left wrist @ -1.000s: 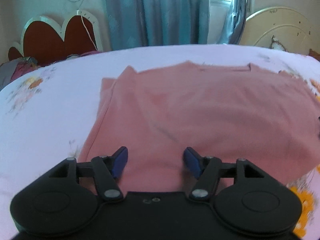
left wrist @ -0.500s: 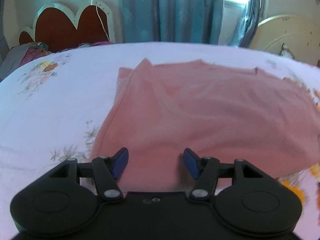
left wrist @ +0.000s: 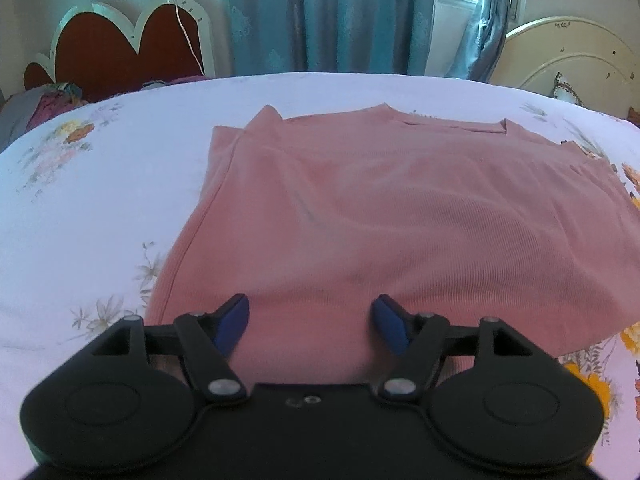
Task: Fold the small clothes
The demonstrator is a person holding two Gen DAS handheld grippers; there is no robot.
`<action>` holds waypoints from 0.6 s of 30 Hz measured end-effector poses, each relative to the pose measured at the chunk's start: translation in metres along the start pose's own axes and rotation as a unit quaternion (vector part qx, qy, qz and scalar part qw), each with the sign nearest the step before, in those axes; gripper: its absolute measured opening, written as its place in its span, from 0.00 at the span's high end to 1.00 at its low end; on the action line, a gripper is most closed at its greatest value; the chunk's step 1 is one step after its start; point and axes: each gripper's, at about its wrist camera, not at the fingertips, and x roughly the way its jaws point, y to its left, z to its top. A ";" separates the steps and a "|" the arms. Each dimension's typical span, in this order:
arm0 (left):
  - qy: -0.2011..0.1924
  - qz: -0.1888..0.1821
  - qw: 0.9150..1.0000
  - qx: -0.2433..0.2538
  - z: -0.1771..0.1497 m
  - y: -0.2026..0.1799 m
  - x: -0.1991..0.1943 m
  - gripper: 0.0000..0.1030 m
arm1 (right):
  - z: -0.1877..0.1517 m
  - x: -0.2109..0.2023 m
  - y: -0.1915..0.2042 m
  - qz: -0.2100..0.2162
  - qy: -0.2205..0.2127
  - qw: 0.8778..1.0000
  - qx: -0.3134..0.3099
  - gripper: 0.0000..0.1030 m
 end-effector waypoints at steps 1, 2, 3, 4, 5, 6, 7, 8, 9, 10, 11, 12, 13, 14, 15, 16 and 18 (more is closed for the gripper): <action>0.002 -0.002 1.000 0.000 0.000 0.000 0.000 0.33 | 0.002 -0.003 0.003 0.005 -0.001 1.000 0.006 0.29; 0.004 -0.003 1.000 0.000 0.001 0.000 0.000 0.33 | 0.004 -0.006 0.006 0.012 -0.005 1.000 0.010 0.29; 0.006 -0.005 1.000 0.000 0.002 0.000 0.000 0.32 | 0.006 -0.010 0.010 0.018 -0.010 1.000 0.014 0.29; 0.008 -0.007 1.000 0.001 0.003 0.001 0.000 0.32 | 0.009 -0.014 0.015 0.023 -0.017 0.999 0.017 0.29; 0.009 -0.009 1.000 0.002 0.004 0.001 0.000 0.32 | 0.012 -0.017 0.020 0.027 -0.022 0.999 0.019 0.29; 0.011 -0.011 1.000 0.002 0.005 0.001 -0.001 0.31 | 0.015 -0.020 0.027 0.032 -0.026 0.999 0.021 0.29; 0.013 -0.013 1.000 0.002 0.006 0.002 -0.001 0.31 | 0.018 -0.022 0.033 0.037 -0.029 0.999 0.021 0.29; 0.012 -0.015 1.000 0.000 0.008 0.002 -0.003 0.31 | 0.023 -0.023 0.041 0.044 -0.031 0.998 0.018 0.29; 0.008 -0.019 1.000 -0.002 0.009 0.003 -0.006 0.31 | 0.026 -0.024 0.047 0.047 -0.034 0.998 0.014 0.29; 0.003 -0.021 1.000 -0.003 0.011 0.004 -0.008 0.31 | 0.031 -0.025 0.057 0.051 -0.038 0.998 0.009 0.29; -0.001 -0.022 1.000 -0.003 0.013 0.004 -0.011 0.31 | 0.034 -0.025 0.064 0.054 -0.042 0.998 0.005 0.29; -0.008 -0.022 1.000 -0.004 0.015 0.005 -0.013 0.30 | 0.037 -0.025 0.073 0.055 -0.046 0.997 0.001 0.29; -0.013 -0.024 1.000 -0.005 0.017 0.005 -0.015 0.30 | 0.040 -0.024 0.082 0.056 -0.048 0.997 -0.005 0.29; -0.017 -0.027 0.999 -0.008 0.019 0.006 -0.016 0.29 | 0.042 -0.023 0.090 0.057 -0.049 0.997 -0.010 0.29; -0.020 -0.029 0.999 -0.011 0.022 0.006 -0.015 0.28 | 0.045 -0.021 0.099 0.060 -0.050 0.997 -0.015 0.29; -0.022 -0.032 0.999 -0.012 0.025 0.006 -0.014 0.28 | 0.047 -0.018 0.107 0.064 -0.051 0.997 -0.019 0.29; -0.025 -0.033 0.999 -0.011 0.031 0.007 -0.009 0.28 | 0.054 -0.014 0.122 0.071 -0.052 0.996 -0.022 0.29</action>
